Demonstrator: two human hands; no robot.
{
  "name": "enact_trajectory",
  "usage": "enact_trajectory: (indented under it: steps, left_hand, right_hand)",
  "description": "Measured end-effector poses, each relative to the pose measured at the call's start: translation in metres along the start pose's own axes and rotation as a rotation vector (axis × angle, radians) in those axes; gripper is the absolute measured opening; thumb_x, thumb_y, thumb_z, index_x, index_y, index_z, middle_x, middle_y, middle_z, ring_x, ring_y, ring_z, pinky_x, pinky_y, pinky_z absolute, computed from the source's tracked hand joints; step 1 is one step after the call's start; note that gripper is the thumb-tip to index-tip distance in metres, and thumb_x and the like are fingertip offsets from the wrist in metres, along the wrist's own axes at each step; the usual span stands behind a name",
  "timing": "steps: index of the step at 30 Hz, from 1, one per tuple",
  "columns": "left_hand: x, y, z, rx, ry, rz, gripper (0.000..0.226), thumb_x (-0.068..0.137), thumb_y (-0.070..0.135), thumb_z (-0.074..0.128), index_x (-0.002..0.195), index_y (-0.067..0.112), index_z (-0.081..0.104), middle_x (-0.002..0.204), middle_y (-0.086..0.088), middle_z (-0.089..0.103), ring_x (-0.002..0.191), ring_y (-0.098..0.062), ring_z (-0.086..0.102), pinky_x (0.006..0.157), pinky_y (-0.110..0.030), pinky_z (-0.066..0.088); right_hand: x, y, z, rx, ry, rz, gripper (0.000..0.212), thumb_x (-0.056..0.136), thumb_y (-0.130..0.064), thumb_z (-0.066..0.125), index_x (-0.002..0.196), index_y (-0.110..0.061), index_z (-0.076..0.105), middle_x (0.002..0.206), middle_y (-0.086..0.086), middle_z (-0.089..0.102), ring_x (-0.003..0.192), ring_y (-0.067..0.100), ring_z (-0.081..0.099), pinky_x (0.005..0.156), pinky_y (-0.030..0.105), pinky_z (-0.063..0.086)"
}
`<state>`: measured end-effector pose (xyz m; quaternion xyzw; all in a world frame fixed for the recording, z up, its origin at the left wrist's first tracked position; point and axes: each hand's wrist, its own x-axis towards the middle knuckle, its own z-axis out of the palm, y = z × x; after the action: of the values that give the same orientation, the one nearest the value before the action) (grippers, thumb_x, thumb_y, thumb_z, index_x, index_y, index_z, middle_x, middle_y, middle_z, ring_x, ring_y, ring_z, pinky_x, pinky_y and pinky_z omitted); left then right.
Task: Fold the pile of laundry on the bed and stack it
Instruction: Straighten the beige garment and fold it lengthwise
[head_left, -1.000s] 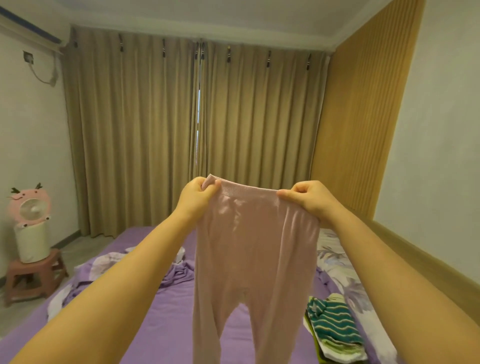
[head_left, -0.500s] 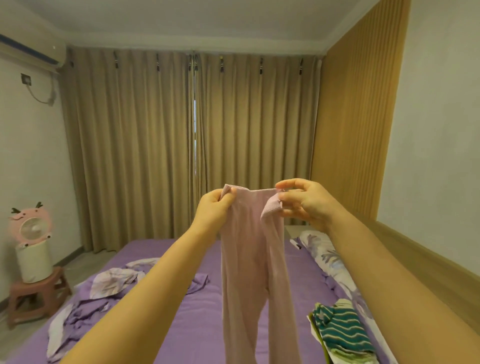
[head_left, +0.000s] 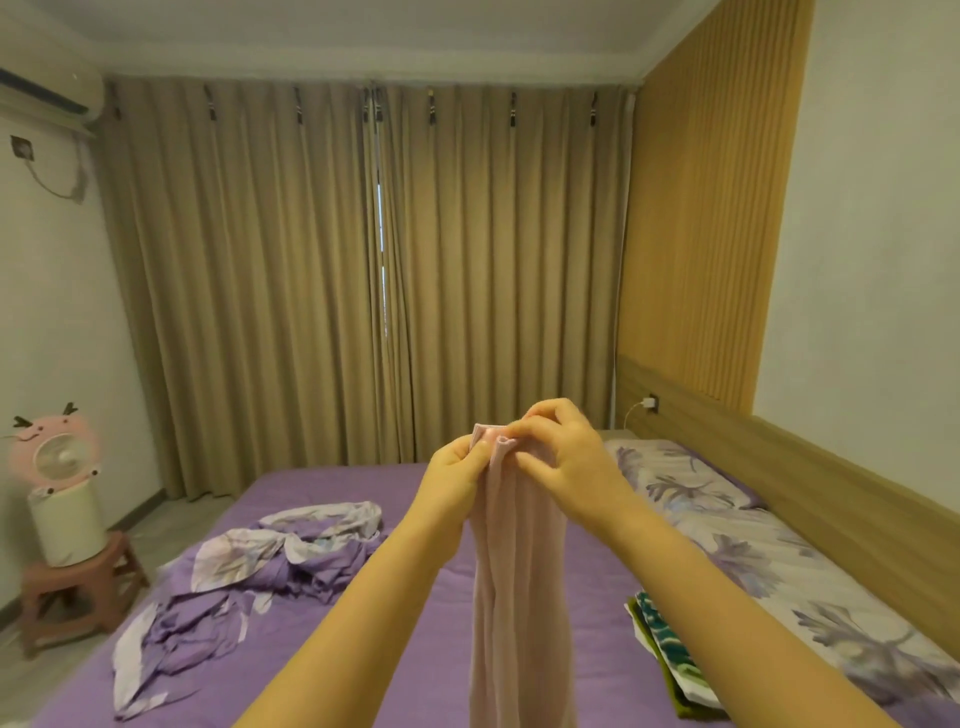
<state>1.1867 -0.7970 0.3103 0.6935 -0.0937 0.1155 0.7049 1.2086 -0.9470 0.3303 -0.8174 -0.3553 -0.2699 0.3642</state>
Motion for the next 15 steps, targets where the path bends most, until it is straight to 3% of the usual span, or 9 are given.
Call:
enact_trajectory:
  steps: [3,5,7,9,12,15]
  left_hand:
    - [0.001,0.0,-0.007,-0.02,-0.054,-0.015,0.034,0.095,0.051,0.046,0.1,0.032,0.074,0.104,0.005,0.073,0.098,-0.009,0.067,0.078,-0.026,0.053]
    - [0.001,0.002,-0.012,-0.052,-0.123,-0.017,0.043,0.089,0.061,0.047,0.103,0.03,0.073,0.108,0.001,0.072,0.104,-0.013,0.066,0.083,-0.029,0.054]
    - [0.002,0.001,-0.016,-0.029,-0.19,0.038,0.04,0.086,0.057,0.056,0.104,0.026,0.073,0.107,-0.002,0.072,0.103,-0.016,0.067,0.085,-0.031,0.055]
    - [0.004,0.0,-0.019,-0.043,-0.162,0.073,0.027,0.087,0.043,0.063,0.099,0.021,0.075,0.098,-0.005,0.074,0.093,-0.016,0.069,0.075,-0.027,0.055]
    - [0.01,0.003,-0.025,-0.103,-0.058,0.05,0.023,0.094,0.031,0.056,0.094,0.016,0.073,0.085,-0.003,0.074,0.077,-0.011,0.069,0.061,-0.021,0.052]
    - [0.015,0.011,-0.036,-0.121,0.077,-0.001,0.022,0.096,0.029,0.053,0.093,0.014,0.068,0.075,-0.001,0.071,0.067,-0.012,0.065,0.056,-0.024,0.052]
  right_hand:
    - [0.005,0.0,0.006,-0.11,0.125,-0.004,0.014,0.081,-0.024,0.073,0.091,-0.015,0.073,0.107,0.0,0.054,0.109,0.016,0.043,0.095,0.036,0.038]
    - [0.008,0.001,0.012,-0.081,0.129,0.017,0.015,0.079,-0.027,0.075,0.089,-0.016,0.071,0.113,-0.002,0.054,0.116,0.014,0.04,0.098,0.034,0.035]
    - [0.011,0.004,0.017,-0.021,0.151,0.06,0.021,0.078,-0.025,0.075,0.095,-0.015,0.067,0.116,-0.002,0.053,0.118,0.013,0.041,0.099,0.029,0.035]
    - [0.01,0.009,0.018,0.137,0.139,0.184,0.038,0.079,-0.027,0.075,0.112,-0.02,0.058,0.119,-0.007,0.051,0.115,0.008,0.046,0.092,0.019,0.039]
    - [-0.002,0.017,0.021,0.556,0.078,0.425,0.056,0.079,-0.026,0.076,0.127,-0.026,0.047,0.116,-0.012,0.057,0.1,-0.007,0.057,0.078,0.009,0.045]
    - [-0.023,0.032,0.038,0.781,-0.005,0.521,0.033,0.083,-0.013,0.071,0.114,-0.009,0.061,0.099,-0.003,0.072,0.09,0.008,0.067,0.072,0.019,0.054]
